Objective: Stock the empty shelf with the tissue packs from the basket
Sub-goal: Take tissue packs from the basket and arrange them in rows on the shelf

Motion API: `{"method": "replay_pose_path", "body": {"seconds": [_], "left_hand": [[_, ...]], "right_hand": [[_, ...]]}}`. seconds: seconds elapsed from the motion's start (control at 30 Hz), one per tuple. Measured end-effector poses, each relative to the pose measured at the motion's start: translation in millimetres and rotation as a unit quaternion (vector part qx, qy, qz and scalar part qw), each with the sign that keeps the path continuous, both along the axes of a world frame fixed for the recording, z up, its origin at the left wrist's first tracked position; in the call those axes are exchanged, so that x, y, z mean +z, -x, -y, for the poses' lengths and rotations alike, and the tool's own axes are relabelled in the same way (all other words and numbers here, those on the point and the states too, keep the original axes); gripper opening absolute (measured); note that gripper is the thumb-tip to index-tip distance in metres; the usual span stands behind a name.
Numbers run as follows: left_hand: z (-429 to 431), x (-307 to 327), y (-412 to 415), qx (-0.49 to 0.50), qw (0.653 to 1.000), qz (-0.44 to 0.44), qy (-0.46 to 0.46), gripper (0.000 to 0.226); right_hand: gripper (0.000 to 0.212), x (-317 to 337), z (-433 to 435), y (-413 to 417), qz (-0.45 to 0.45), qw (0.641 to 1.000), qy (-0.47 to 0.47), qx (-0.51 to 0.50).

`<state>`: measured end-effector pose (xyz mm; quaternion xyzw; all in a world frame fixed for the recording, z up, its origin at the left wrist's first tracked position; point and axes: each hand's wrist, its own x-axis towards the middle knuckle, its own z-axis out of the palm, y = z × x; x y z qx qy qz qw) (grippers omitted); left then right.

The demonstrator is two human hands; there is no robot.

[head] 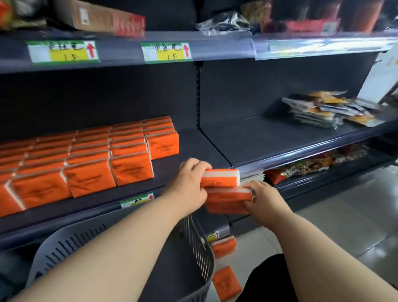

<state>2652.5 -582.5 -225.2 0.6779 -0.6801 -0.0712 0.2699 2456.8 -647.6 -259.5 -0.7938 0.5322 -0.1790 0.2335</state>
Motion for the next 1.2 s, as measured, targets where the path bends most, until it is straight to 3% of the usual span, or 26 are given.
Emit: {"method": "replay_pose_path", "body": {"seconds": [0.3,0.73,1.0,1.2], "left_hand": [[-49.8,23.1,-78.9,0.144,0.988,-0.016,0.047,0.048],[-109.8,6.3,-143.4,0.238,0.967,-0.079,0.049,0.041],[-106.3,-5.1,-144.5,0.222,0.973,-0.066,0.027,0.042],[-78.1,-8.4,-129.8,0.164,0.984,-0.067,0.020,0.043]], "right_hand": [[0.045,17.7,-17.0,-65.3,0.027,0.997,0.028,0.060],[0.045,36.9,-19.8,-111.4,0.061,0.991,0.071,0.094],[0.043,52.8,8.7,-126.6,0.117,0.991,0.057,0.026],[0.045,58.0,31.9,-139.7,0.099,0.993,0.047,0.032]]}}
